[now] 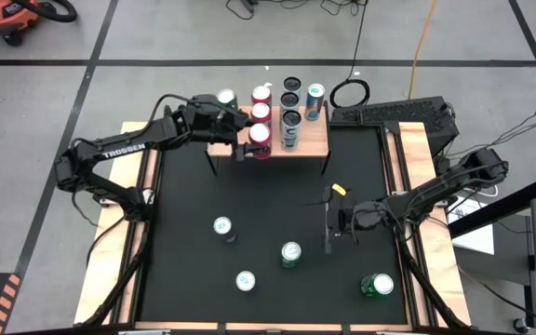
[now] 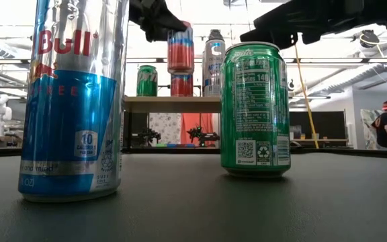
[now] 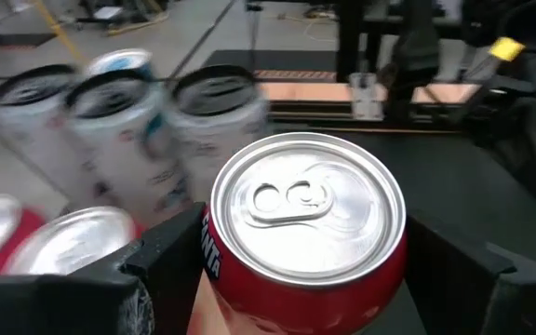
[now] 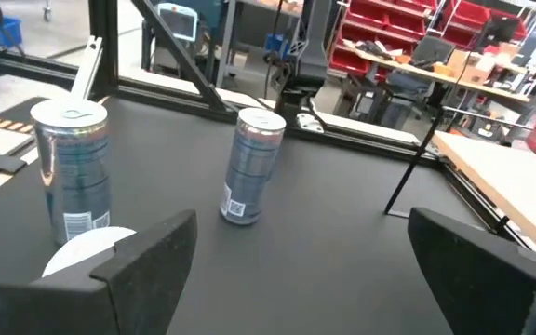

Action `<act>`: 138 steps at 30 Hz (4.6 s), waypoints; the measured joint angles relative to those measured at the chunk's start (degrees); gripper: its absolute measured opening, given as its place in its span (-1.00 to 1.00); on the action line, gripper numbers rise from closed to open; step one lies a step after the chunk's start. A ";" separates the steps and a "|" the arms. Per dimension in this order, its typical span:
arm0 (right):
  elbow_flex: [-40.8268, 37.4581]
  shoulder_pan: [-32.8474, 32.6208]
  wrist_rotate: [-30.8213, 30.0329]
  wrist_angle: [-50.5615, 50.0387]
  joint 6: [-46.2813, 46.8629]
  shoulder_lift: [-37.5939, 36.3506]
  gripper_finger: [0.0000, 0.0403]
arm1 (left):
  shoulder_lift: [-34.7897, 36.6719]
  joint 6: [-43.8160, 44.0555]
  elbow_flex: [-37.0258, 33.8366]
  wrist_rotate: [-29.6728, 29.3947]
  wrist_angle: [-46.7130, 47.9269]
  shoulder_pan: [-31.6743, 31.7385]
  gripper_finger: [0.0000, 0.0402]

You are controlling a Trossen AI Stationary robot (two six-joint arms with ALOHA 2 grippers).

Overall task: Place canned beverage on shelf
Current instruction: Put the orange soda can on the shelf aligned with the other orange soda can

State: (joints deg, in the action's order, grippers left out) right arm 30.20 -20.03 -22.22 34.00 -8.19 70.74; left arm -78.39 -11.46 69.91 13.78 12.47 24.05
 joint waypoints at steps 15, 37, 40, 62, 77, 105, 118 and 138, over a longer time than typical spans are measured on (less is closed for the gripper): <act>-0.61 0.20 0.02 1.36 0.37 -0.02 0.84 | -5.56 0.10 0.02 0.96 -2.68 1.49 0.49; -0.61 0.18 0.04 1.36 -0.02 -0.02 0.84 | -6.84 0.50 -0.04 0.11 -1.45 4.28 0.49; -0.61 0.18 0.04 1.33 -0.11 -0.02 0.84 | -6.84 0.14 -0.04 0.13 -1.33 4.44 0.49; -0.61 0.18 0.04 1.36 -0.20 -0.02 0.84 | -6.82 -2.03 -0.04 -0.59 -1.07 4.49 0.67; -0.61 0.16 0.05 1.35 -0.21 -0.02 0.84 | -6.69 -1.97 0.04 -0.59 -1.89 4.49 0.70; -0.61 0.15 0.04 0.94 -0.04 -0.02 0.84 | 2.64 -0.47 0.00 5.08 -2.31 -2.88 0.71; -0.61 0.18 0.04 0.90 -0.28 0.00 0.84 | 0.31 0.66 -7.35 -15.00 1.98 -17.87 0.70; -0.61 0.18 -0.11 1.54 0.00 0.00 0.84 | -1.65 3.21 -21.05 -18.54 -21.16 -12.59 0.70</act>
State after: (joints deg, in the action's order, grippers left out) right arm 29.58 -19.86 -22.33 35.53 -8.19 70.74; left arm -80.04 -8.25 48.86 -4.75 -8.69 11.46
